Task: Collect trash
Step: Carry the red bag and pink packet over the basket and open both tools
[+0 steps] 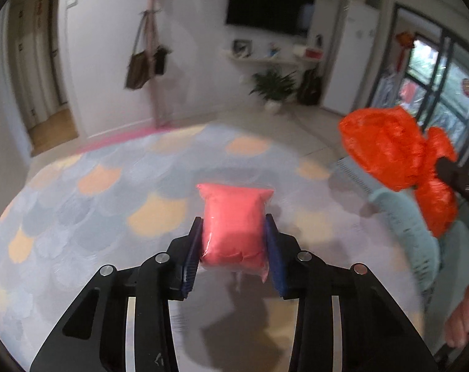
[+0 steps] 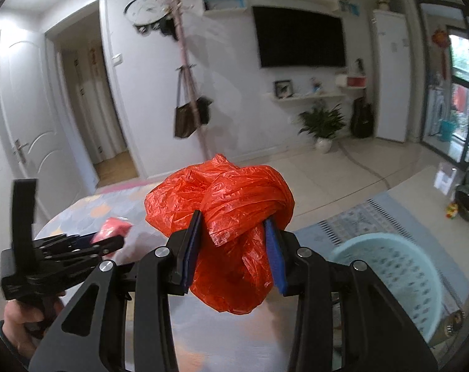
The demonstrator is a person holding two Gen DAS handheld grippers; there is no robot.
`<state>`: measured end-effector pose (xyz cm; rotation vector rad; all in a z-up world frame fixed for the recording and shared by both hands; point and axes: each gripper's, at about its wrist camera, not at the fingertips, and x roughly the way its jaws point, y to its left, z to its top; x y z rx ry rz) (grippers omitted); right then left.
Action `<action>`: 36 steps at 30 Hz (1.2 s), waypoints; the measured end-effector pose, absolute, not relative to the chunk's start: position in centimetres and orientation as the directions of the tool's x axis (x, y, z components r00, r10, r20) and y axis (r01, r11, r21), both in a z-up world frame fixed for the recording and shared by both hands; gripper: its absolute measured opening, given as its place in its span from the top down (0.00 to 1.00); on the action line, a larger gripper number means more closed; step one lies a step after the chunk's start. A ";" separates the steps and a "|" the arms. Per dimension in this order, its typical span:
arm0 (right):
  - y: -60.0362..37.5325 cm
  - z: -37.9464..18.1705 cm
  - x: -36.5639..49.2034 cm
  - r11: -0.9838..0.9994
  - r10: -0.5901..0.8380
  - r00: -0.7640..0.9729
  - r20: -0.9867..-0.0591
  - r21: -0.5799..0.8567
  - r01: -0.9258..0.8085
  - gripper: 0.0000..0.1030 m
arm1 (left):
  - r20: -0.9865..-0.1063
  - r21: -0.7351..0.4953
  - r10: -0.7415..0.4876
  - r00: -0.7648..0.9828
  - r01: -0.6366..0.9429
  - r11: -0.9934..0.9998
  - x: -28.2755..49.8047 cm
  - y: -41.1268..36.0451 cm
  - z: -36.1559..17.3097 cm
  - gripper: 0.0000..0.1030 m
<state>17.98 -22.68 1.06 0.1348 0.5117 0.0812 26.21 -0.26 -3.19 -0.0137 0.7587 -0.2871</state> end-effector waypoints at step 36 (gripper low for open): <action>-42.1 -6.1 14.3 0.879 -0.153 0.673 -0.723 0.212 0.427 0.44 | -0.654 -0.193 -0.536 0.534 0.567 0.801 22.7 -21.4 -3.8 0.40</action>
